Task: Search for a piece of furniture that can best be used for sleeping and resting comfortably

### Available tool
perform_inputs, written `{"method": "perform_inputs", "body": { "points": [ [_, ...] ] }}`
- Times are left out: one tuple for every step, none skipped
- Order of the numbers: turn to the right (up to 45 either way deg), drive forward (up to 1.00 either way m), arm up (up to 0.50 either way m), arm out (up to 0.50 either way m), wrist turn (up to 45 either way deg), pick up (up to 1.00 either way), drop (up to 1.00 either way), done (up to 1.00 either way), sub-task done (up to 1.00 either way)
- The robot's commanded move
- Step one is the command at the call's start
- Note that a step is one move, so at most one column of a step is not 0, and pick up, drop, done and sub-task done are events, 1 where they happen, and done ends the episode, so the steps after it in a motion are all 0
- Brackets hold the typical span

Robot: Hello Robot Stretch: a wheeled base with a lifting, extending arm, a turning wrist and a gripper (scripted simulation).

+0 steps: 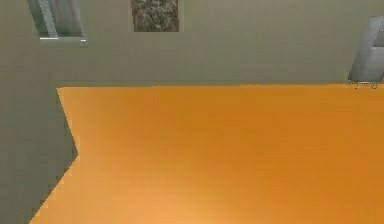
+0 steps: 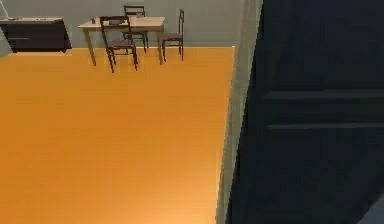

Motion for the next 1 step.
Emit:
{"method": "perform_inputs", "body": {
  "points": [
    [45.0,0.0,0.0,0.0,0.0,0.0,0.0,0.0,0.0]
  ]
}}
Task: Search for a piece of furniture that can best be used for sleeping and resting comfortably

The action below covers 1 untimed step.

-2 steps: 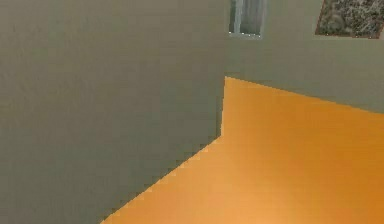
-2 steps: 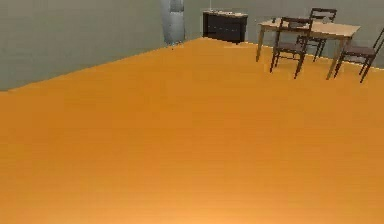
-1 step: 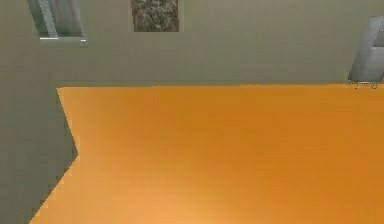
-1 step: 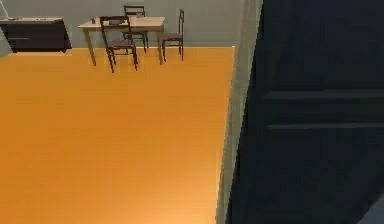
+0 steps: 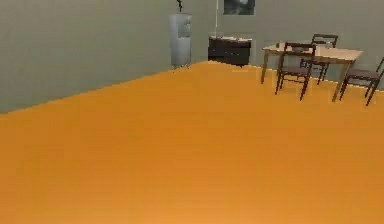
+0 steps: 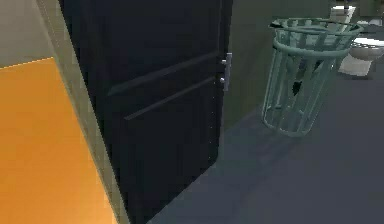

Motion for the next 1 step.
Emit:
{"method": "perform_inputs", "body": {
  "points": [
    [24.0,0.0,0.0,0.0,0.0,0.0,0.0,0.0,0.0]
  ]
}}
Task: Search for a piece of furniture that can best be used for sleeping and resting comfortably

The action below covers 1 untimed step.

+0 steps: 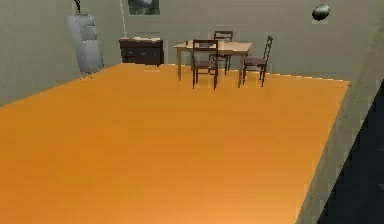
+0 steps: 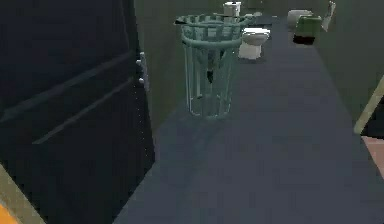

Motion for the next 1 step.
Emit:
{"method": "perform_inputs", "body": {
  "points": [
    [0.0,1.0,0.0,0.0,0.0,0.0,0.0,0.0,0.0]
  ]
}}
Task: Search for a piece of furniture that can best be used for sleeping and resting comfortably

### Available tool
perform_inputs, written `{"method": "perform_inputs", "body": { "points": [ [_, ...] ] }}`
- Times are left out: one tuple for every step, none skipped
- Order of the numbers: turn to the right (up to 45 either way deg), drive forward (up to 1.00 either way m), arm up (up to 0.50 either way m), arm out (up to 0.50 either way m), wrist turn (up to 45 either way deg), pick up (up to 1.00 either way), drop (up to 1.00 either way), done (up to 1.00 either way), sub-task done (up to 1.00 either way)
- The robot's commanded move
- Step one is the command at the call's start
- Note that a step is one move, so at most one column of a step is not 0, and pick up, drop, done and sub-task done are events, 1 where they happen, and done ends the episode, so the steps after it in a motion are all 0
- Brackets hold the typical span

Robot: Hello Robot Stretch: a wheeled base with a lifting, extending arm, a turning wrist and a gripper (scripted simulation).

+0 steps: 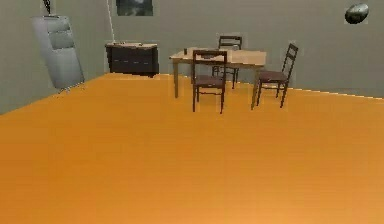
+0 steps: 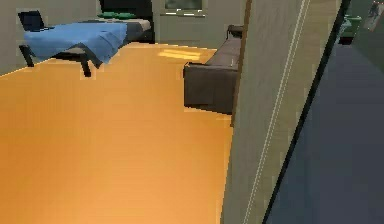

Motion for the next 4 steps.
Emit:
{"method": "perform_inputs", "body": {
  "points": [
    [6.0,0.0,0.0,0.0,0.0,0.0,0.0,0.0,0.0],
    [0.0,0.15,0.0,0.0,0.0,0.0,0.0,0.0,0.0],
    [45.0,0.0,0.0,0.0,0.0,0.0,0.0,0.0,0.0],
    [3.0,0.0,0.0,0.0,0.0,0.0,0.0,0.0,0.0]
  ]
}}
